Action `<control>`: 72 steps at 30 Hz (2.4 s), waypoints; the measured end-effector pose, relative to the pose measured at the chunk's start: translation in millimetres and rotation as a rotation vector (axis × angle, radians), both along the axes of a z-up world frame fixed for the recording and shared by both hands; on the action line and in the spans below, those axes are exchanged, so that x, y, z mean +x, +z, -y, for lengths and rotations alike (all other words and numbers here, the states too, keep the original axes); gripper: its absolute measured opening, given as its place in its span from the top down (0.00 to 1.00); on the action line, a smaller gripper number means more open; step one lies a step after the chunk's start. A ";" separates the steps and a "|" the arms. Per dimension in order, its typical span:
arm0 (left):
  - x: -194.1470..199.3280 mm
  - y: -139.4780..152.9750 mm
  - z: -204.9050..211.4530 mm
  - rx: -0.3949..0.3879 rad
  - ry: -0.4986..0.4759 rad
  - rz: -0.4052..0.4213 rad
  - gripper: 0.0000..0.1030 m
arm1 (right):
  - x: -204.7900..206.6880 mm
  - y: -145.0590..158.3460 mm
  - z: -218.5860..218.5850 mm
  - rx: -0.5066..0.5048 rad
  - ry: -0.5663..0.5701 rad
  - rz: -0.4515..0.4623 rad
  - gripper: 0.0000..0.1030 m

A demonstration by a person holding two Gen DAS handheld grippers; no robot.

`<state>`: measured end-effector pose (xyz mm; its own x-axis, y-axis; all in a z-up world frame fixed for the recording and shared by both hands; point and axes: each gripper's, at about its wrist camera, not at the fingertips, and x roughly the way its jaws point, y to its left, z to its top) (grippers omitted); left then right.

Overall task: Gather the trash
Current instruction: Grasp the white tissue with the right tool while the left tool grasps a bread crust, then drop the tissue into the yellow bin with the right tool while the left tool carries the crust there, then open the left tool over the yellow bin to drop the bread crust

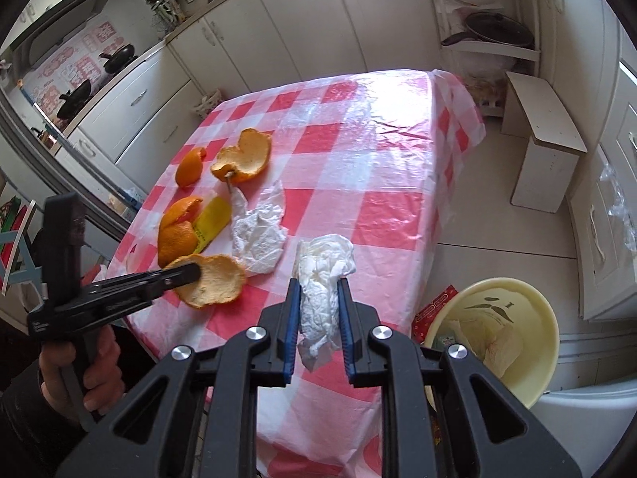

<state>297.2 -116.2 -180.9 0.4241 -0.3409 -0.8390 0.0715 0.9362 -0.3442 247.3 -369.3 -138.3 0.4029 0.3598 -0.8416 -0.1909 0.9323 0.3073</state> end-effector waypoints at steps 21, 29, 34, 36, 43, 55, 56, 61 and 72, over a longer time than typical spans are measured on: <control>-24.7 21.8 145.0 -0.045 -0.292 0.025 0.94 | 5.5 -116.6 133.4 -0.177 -0.398 -0.369 0.52; -8.7 -9.1 231.1 0.074 -0.383 -0.032 0.94 | 17.8 -80.3 194.2 -0.015 -0.591 -0.251 0.42; 4.4 -32.9 271.3 0.109 -0.436 -0.095 0.66 | 24.3 -58.9 210.2 0.099 -0.562 -0.195 0.34; 3.8 -29.4 271.0 0.111 -0.445 -0.066 0.62 | 30.5 -69.3 212.7 0.119 -0.538 -0.232 0.34; 8.9 -14.7 214.7 -0.069 -0.438 -0.015 0.53 | 12.3 -166.7 178.5 0.610 -0.474 -0.575 0.34; 14.6 -8.9 147.2 -0.131 -0.277 0.027 0.36 | -11.0 -219.7 134.7 0.737 -0.527 -0.685 0.26; 17.0 -11.5 143.3 -0.130 -0.265 0.027 0.36 | -14.3 -225.7 134.6 0.726 -0.536 -0.702 0.26; 23.1 -15.7 127.2 -0.142 -0.229 0.045 0.35 | -22.4 -244.1 129.3 0.664 -0.523 -0.746 0.27; 19.2 -16.4 126.1 -0.106 -0.248 0.099 0.34 | -12.9 -219.8 160.7 0.135 -0.632 -0.594 0.48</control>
